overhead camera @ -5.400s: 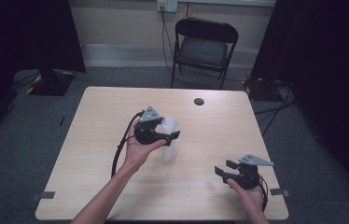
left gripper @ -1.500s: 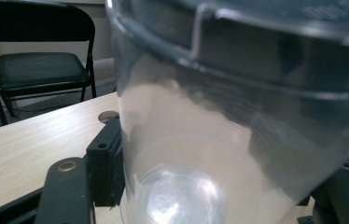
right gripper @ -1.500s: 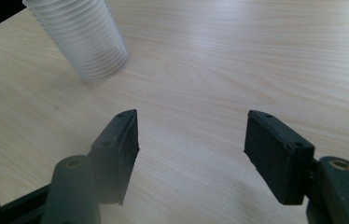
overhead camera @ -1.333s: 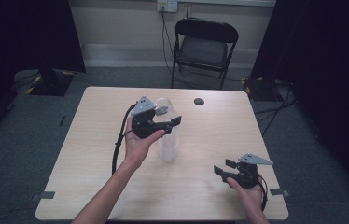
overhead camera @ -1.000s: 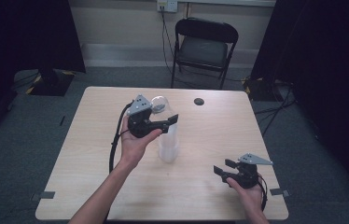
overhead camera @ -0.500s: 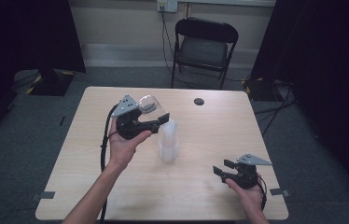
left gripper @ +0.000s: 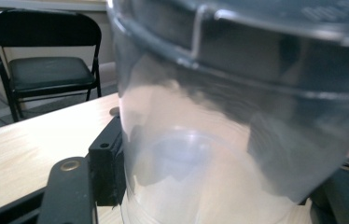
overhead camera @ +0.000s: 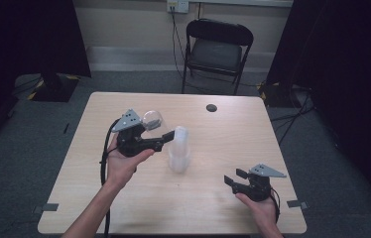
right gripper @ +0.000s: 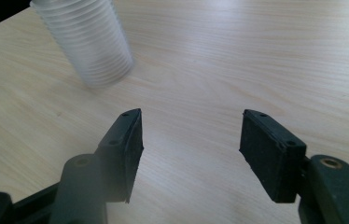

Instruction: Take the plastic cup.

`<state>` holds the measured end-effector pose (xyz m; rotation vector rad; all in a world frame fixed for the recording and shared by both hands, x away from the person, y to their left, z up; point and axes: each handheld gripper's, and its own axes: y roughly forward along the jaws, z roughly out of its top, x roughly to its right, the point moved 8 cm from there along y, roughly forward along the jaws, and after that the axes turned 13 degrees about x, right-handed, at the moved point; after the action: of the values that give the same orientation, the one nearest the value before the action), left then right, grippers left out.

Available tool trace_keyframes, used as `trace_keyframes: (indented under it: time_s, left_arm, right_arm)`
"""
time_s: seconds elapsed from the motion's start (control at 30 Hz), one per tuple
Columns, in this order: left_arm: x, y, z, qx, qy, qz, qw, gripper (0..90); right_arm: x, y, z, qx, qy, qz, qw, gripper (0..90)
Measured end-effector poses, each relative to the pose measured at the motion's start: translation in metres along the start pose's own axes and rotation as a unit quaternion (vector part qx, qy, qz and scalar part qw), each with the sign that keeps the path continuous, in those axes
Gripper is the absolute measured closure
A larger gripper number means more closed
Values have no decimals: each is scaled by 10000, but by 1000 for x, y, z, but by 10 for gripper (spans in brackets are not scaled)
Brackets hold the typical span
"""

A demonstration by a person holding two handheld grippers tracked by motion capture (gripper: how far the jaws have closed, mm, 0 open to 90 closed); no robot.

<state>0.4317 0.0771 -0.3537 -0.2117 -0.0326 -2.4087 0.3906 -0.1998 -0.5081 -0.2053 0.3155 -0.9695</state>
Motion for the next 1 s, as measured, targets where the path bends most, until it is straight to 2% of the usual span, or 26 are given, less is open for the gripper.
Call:
trace_keyframes:
  time_s: [0.2, 0.23, 0.3, 0.47, 0.5, 0.57, 0.63, 0.73, 0.8, 1.0]
  left_arm:
    - [-1, -4, -11, -121, -78, 86, 9999, 331]
    - [-1, -5, -16, -208, -64, 99, 9997, 331]
    - [1, -6, -18, -232, -91, 77, 9997, 331]
    - [5, -6, -30, -422, -116, 91, 9990, 331]
    - [7, -7, -35, -517, -134, 80, 9985, 331]
    - [10, -7, -41, -581, -262, 33, 9980, 331]
    - [13, -8, -48, -730, -276, 19, 9969, 330]
    - [14, -9, -56, -731, -424, 19, 9964, 329]
    - [14, -9, -58, -770, -441, 56, 9960, 329]
    - [18, -11, -70, -821, -728, 52, 9939, 328]
  right_arm:
    - [-7, 2, 1, 50, -72, 44, 10000, 392]
    - [-9, 3, 0, 1, -69, 18, 10000, 396]
    - [-10, 3, -1, -8, -74, 13, 10000, 400]
    - [-14, 4, 1, -21, -33, 103, 9999, 434]
    - [-17, 4, 2, -34, -100, 136, 9999, 450]
    - [-19, 3, 3, -27, -104, 180, 9998, 454]
    - [-23, 4, 4, -9, -164, 198, 9997, 453]
    - [-30, 4, 6, 26, -220, 264, 9994, 461]
    - [-32, 5, 6, 27, -271, 291, 9992, 484]
    - [-51, 8, 9, 43, -438, 584, 9973, 511]
